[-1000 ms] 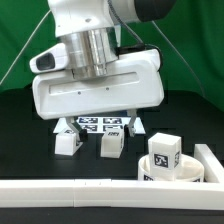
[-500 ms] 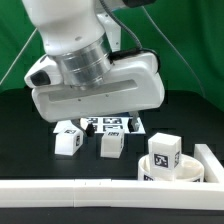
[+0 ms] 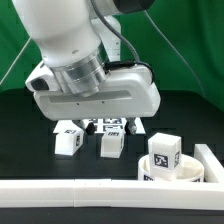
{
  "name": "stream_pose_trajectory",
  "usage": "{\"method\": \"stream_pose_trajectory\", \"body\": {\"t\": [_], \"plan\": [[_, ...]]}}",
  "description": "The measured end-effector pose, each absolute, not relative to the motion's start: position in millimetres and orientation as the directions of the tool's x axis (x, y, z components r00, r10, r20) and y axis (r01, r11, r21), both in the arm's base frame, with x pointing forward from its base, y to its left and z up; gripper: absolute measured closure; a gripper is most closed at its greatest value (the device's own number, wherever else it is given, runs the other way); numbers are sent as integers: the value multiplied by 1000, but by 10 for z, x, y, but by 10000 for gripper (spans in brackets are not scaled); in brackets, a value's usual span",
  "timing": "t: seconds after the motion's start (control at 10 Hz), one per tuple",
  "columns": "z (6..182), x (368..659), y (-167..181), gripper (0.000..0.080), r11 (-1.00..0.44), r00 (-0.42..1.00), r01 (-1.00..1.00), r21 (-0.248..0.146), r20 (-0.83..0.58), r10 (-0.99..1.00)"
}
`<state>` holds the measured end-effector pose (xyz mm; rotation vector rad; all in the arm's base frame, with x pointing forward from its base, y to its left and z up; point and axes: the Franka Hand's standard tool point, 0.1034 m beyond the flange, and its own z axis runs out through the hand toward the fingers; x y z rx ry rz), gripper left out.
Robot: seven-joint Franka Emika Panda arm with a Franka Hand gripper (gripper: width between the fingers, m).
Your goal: Assemble stool
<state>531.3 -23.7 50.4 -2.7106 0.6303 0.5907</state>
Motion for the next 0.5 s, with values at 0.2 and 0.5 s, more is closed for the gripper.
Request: {"method": "stream_pose_trajectory", "body": {"t": [0.2, 0.5], "plan": [[503, 5227, -227, 150, -859, 795, -477, -185, -506, -333], [423, 5156, -311, 150, -857, 692, -486, -171, -675, -258]]}}
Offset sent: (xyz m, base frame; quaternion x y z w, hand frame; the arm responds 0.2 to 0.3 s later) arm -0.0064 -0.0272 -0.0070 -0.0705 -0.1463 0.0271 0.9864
